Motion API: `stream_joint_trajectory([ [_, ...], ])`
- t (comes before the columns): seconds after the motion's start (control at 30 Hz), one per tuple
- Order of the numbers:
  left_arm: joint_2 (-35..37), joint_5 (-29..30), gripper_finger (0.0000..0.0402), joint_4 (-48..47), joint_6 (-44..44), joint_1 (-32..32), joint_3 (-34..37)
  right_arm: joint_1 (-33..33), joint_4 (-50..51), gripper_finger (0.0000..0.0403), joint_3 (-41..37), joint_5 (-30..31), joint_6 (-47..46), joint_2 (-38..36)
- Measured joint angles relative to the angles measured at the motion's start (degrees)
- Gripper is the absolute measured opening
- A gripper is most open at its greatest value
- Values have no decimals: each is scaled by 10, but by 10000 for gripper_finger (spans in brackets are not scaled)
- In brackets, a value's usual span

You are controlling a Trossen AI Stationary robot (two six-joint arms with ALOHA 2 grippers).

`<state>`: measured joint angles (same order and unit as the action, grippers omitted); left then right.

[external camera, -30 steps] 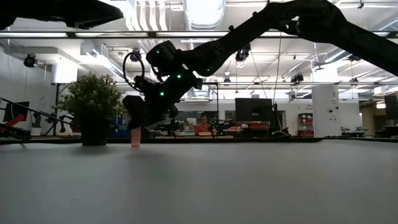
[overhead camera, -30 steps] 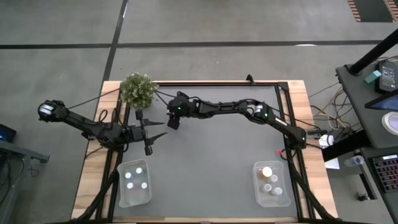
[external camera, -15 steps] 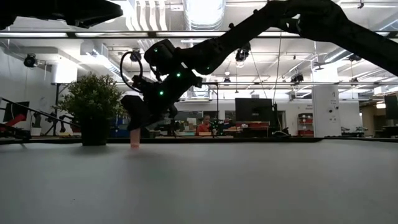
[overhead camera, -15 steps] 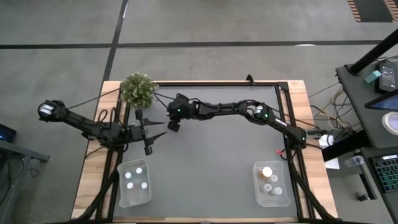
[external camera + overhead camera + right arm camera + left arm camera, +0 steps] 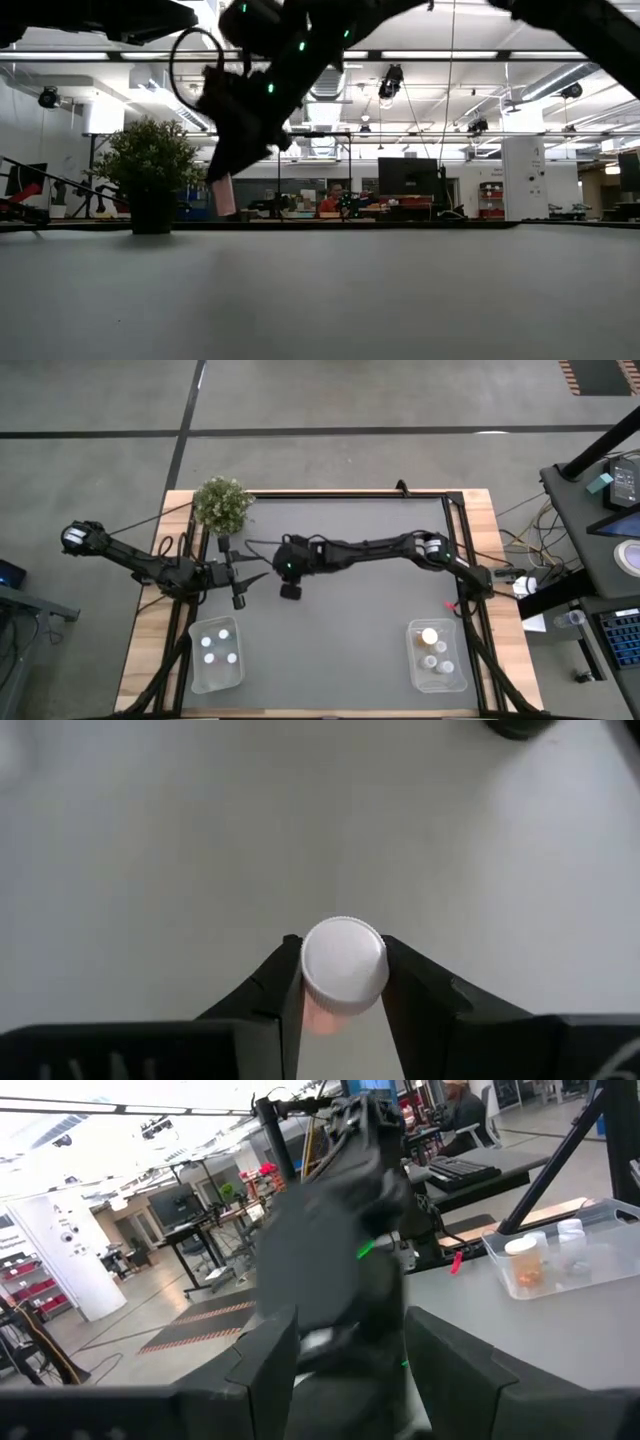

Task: Pick and place medicine bottles into bin by pill shape (circle, oval)
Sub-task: Put the orange tablet bottle into the gray bin

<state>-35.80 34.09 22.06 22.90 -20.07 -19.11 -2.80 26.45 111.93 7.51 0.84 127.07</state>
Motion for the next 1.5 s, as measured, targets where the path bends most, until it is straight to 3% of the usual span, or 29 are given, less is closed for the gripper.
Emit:
stream_joint_trajectory([
  [0.23,0,0,166,0,0,0,0,62,-16,104,-86,0,-53,-60],
  [0.53,-3,-1,167,3,0,0,0,158,-218,104,-246,4,-80,-123],
  [0.67,-6,1,167,7,-1,0,0,189,-268,104,-297,57,-75,-144],
  [1.07,-47,-3,167,61,-30,-1,0,224,-332,104,-365,86,-84,-151],
  [1.5,-131,-8,167,163,-69,-8,0,227,-351,105,-373,87,-67,-148],
])
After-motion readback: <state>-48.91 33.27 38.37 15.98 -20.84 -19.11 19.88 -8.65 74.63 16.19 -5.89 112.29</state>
